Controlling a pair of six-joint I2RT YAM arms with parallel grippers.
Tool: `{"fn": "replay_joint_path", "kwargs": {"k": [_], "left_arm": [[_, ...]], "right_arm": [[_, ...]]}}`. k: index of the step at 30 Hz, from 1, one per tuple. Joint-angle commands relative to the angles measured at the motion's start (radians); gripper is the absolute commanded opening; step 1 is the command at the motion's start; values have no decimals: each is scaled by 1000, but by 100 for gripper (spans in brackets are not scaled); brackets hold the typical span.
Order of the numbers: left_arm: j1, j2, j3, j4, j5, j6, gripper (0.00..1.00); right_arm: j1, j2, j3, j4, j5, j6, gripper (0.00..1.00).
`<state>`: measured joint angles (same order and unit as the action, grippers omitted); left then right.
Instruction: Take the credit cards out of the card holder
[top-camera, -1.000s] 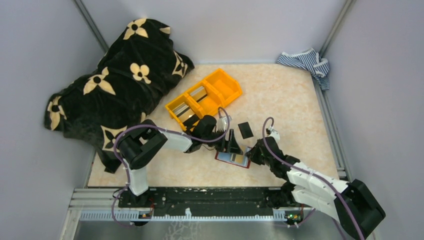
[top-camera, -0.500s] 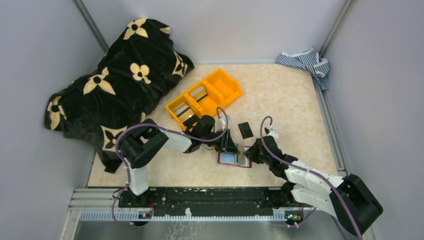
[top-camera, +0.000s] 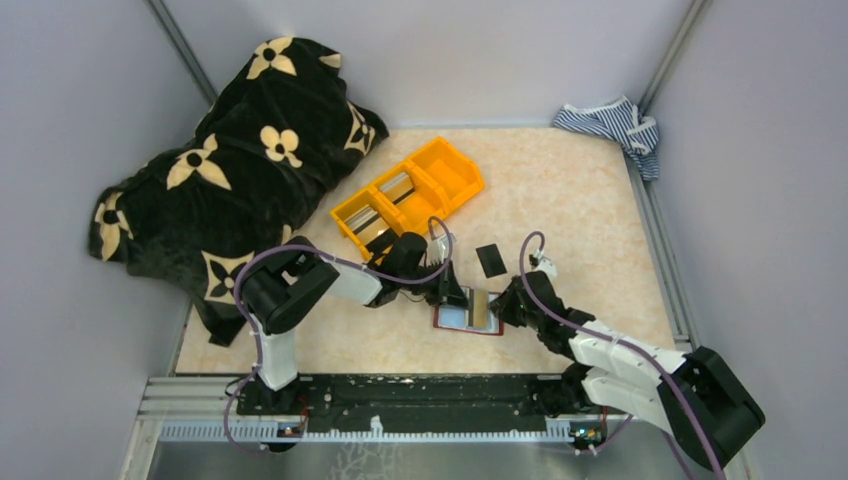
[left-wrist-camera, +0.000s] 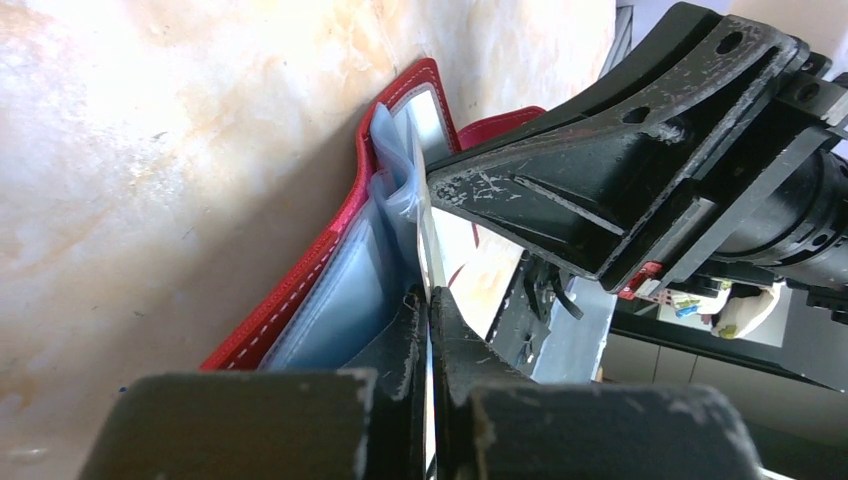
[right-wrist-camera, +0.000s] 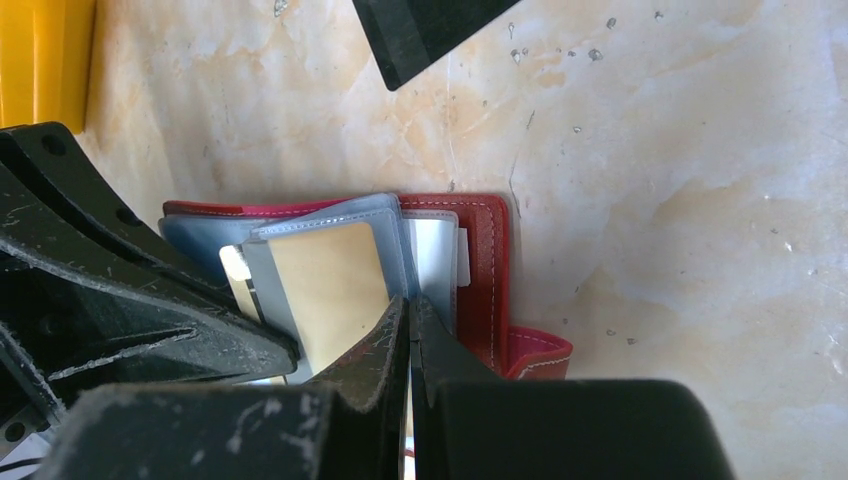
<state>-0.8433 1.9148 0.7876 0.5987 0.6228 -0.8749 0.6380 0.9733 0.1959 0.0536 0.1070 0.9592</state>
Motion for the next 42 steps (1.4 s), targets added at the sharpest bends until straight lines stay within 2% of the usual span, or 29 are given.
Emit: {"fn": "replay_joint_path", "kwargs": {"k": [1,12,16,25,33,42], "left_arm": [[-3,-34,-2,18,0,62,0],[69,18,-38,95,89,59,0],[76,12,-28,65,89,78,0],[78,34,-18,39,102,87,0],[88,21,-22,15,84,94,21],[111,5,-56,65,94,60,24]], "right_arm": [[-4,41,-16,-34,-23,-32,0],[-3,-106,105,-67,20,-162,0],[-2,-63,144,-54,7,-178,0],[4,83,113,113,-96,-166,0],[3,138,59,173,-127,-130,0],[4,113,30,146,-107,-113,0]]}}
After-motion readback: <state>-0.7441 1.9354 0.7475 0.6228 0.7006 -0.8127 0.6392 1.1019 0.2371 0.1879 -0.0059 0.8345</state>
